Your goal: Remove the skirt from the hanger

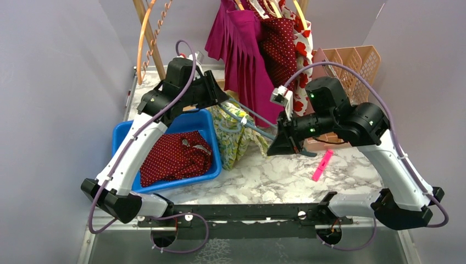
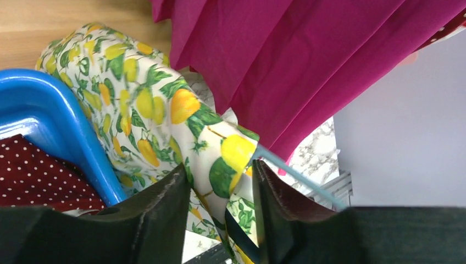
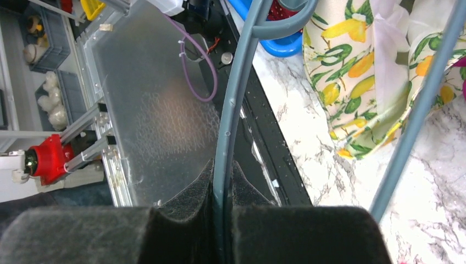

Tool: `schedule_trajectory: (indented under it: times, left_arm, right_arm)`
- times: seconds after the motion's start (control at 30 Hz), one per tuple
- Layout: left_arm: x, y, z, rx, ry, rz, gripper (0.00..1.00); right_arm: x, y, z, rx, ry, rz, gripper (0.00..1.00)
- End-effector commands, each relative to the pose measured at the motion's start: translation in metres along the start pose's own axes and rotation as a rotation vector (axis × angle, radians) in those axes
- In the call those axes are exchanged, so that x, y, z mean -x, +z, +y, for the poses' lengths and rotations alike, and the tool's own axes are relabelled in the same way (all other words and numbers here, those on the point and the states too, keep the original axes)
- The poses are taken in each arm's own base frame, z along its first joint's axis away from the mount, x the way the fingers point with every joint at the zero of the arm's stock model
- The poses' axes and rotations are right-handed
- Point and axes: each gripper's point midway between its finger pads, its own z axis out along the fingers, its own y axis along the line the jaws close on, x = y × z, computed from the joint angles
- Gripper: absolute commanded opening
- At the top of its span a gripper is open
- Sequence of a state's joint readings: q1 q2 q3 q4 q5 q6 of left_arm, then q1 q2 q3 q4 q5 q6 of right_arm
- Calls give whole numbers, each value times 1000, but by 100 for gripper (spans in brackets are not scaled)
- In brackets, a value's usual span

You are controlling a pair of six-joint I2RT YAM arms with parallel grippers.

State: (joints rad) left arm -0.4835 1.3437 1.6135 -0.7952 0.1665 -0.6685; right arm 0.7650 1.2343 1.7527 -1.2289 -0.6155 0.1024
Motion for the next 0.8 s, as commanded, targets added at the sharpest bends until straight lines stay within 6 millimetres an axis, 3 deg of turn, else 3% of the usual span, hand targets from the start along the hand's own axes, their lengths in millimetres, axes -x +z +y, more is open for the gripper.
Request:
schedule_trajectory:
  times: [0.0,0.23,0.37,0.5,0.6,0.77]
  left_arm:
    - [-12,6,26,75,83,37,37]
    - [2,16,63,217,43,-13,12]
    - [6,24,72,238,7,-17,0]
    - [16,23,67,235,2,-46,0]
    - [24,16,63,229,-2,-76,0]
    - [33,-8,53,214,-37,-140,0]
  right_arm:
    - [10,-24,18,9,-54,-105,1]
    - [-14,-36,16,-55,52,-100,1]
    - [-14,-51,20,-82,44,-191,1]
    - [-8,-54,8,-160,66,-232,1]
    - [-1,-51,-12,-253,89,-252,1]
    - [28,-41,-35,-338,88,-303,1]
